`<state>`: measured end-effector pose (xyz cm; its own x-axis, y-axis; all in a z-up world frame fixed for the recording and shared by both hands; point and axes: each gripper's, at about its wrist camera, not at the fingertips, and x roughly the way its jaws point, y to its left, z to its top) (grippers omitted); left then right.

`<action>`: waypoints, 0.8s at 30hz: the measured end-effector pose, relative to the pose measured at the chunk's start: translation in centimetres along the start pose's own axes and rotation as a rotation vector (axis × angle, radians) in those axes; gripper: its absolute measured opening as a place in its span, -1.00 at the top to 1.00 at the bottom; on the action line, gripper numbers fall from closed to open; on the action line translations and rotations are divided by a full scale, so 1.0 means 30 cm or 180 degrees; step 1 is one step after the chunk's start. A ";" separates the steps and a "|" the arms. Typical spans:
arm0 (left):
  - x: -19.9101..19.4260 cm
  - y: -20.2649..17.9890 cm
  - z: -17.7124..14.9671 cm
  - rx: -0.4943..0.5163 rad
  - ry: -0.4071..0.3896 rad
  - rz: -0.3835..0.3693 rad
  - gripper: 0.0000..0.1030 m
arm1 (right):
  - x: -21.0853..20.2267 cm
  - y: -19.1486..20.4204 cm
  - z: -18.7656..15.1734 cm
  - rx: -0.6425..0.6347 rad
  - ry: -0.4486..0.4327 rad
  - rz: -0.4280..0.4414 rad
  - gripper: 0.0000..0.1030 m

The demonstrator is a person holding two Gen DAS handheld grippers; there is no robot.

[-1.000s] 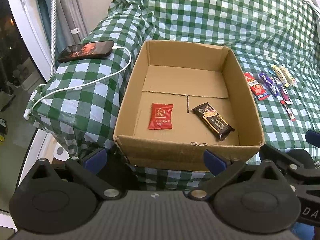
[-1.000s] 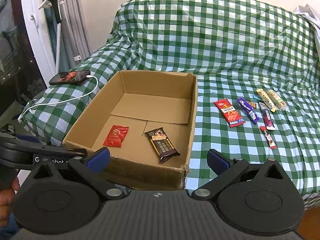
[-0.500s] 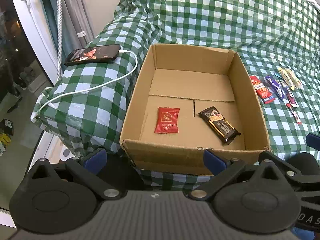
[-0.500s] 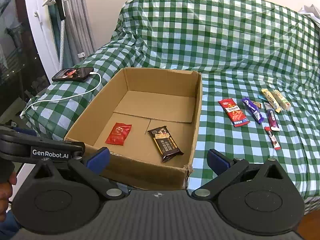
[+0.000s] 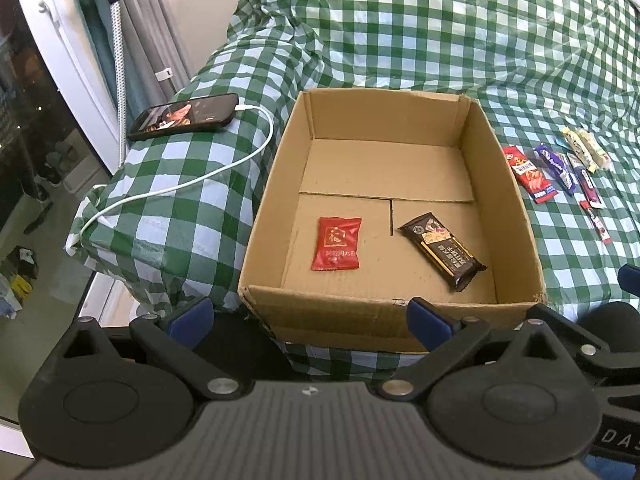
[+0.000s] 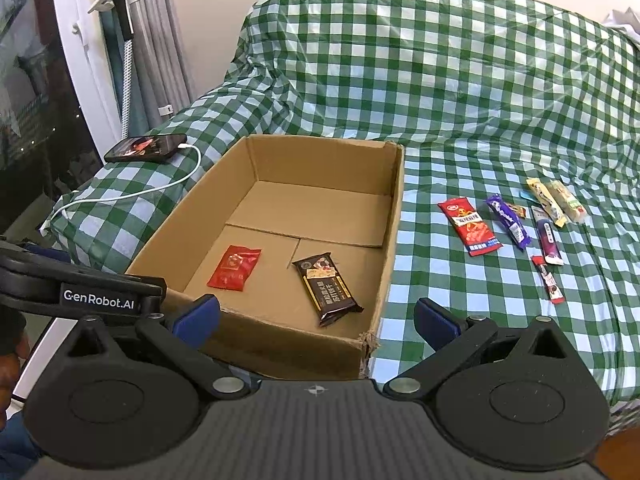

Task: Organize snacks
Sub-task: 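Lift both tools away from the box, then grasp the red spicy-strip bag with the left gripper while the right grasps the peanut bar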

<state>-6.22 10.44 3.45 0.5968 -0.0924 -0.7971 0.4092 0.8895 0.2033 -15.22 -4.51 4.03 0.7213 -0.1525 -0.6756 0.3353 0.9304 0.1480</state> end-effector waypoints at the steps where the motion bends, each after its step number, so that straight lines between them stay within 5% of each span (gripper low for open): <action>1: 0.001 -0.004 0.003 0.0004 0.0006 0.0004 -0.99 | 0.001 -0.007 -0.001 0.0015 0.0001 0.0000 -0.99; 14: 0.034 -0.123 0.066 0.0218 0.0017 -0.0059 -0.99 | -0.003 -0.156 -0.013 0.0323 -0.0020 -0.0159 -0.99; 24: 0.066 -0.273 0.166 0.0326 0.0091 -0.0244 -0.99 | 0.008 -0.378 0.006 0.0706 -0.0125 -0.0543 -0.99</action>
<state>-4.96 0.75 3.05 0.5418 -0.1443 -0.8280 0.5220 0.8299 0.1969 -18.75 -15.17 2.32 0.6645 -0.3175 -0.6765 0.5753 0.7951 0.1919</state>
